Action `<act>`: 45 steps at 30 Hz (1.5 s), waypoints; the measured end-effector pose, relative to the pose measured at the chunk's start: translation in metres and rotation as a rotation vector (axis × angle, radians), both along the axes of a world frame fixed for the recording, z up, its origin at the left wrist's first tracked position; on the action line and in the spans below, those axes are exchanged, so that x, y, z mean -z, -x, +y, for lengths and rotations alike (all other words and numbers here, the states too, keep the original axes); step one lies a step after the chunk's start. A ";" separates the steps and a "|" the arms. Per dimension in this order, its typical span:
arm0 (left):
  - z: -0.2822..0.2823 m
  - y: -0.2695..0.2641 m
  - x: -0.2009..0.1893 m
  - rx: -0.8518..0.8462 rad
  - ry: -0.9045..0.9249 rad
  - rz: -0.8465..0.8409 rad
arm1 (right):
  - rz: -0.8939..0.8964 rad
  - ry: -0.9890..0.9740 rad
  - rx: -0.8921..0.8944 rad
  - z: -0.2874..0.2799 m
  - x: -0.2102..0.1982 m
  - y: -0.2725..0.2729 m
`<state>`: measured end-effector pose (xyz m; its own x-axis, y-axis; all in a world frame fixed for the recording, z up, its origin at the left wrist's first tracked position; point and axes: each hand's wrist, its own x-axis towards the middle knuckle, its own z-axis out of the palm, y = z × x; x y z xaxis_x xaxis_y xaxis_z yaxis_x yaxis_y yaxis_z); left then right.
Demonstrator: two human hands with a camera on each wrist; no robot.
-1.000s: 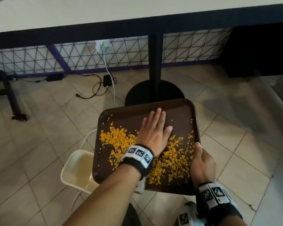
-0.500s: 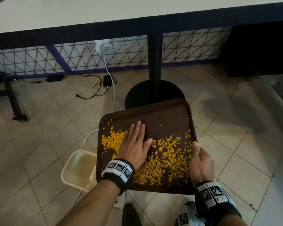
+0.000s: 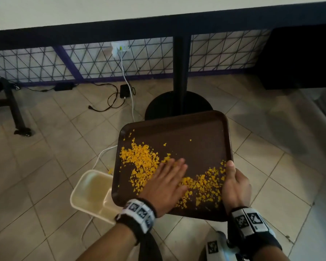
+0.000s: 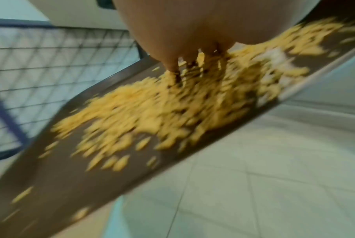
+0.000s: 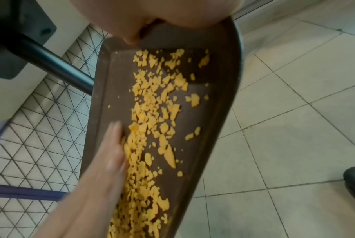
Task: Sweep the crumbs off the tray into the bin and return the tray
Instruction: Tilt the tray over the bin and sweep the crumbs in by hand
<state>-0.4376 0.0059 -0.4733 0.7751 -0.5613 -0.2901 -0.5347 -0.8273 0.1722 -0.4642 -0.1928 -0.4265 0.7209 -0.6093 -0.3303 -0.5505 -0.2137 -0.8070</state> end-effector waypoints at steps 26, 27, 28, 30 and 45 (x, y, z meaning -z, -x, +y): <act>-0.049 -0.029 -0.024 -0.089 0.185 -0.048 | -0.029 -0.029 -0.051 0.014 0.001 0.000; -0.064 -0.027 -0.027 -0.020 0.188 -0.066 | -0.042 -0.026 -0.046 0.014 0.001 0.000; -0.075 -0.023 -0.028 0.037 0.167 -0.088 | -0.049 -0.032 -0.033 0.014 0.002 -0.001; -0.084 -0.012 -0.025 0.131 0.112 -0.128 | -0.047 -0.057 0.008 0.011 0.001 -0.001; -0.033 0.005 -0.017 0.027 0.140 -0.093 | -0.042 -0.082 0.023 0.015 -0.001 -0.004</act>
<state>-0.4429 -0.0267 -0.4565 0.7794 -0.6119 -0.1350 -0.5752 -0.7841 0.2332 -0.4603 -0.1777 -0.4260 0.7213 -0.5978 -0.3498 -0.5199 -0.1335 -0.8437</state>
